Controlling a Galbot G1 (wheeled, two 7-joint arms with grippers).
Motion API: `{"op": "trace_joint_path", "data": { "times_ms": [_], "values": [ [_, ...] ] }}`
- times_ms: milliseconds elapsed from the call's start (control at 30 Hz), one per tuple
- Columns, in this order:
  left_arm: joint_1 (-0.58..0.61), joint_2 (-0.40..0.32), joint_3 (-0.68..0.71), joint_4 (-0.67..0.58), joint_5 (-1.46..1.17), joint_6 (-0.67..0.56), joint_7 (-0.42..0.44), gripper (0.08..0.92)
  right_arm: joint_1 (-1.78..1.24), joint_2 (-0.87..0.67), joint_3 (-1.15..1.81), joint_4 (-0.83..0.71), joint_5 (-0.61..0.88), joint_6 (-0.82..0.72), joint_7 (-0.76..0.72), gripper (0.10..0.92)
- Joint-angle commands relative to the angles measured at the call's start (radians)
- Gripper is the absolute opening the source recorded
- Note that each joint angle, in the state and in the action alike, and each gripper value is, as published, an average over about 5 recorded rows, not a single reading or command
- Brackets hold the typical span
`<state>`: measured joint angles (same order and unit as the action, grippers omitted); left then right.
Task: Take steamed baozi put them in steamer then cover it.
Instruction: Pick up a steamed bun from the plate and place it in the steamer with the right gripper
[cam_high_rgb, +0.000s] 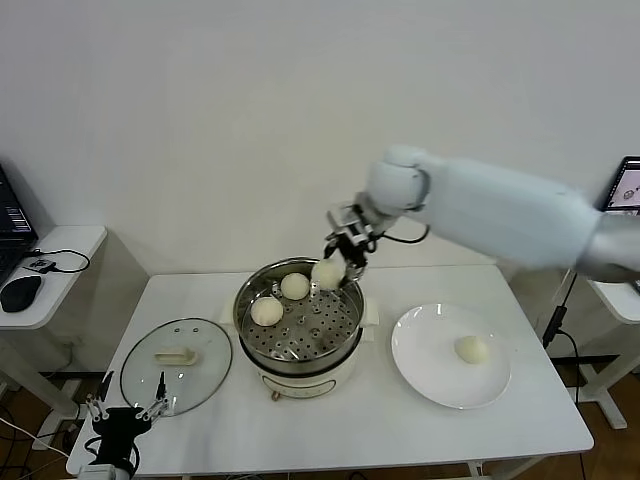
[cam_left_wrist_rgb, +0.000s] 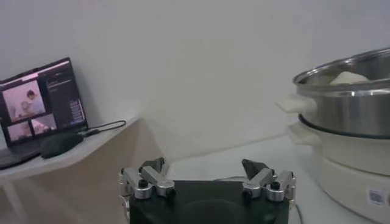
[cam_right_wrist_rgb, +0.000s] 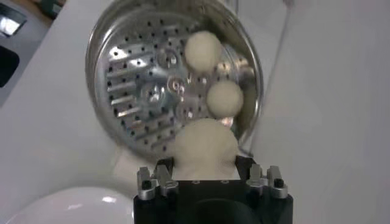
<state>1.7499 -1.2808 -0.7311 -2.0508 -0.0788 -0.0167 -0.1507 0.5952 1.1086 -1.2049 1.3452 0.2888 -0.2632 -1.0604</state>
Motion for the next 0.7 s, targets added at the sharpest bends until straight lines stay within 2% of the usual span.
{"op": "trace_joint_path", "data": {
  "times_ms": [33, 700],
  "values": [
    [0.001, -0.005, -0.014, -0.002, -0.002, 0.000, 0.000, 0.823, -0.075, 0.203, -0.059, -0.106, -0.070, 0.155, 0.011, 0.636],
    [-0.009, -0.016, -0.008, 0.003, -0.002, -0.001, -0.003, 0.823, -0.124, 0.208, -0.117, -0.086, -0.147, 0.423, 0.049, 0.644]
  ]
}}
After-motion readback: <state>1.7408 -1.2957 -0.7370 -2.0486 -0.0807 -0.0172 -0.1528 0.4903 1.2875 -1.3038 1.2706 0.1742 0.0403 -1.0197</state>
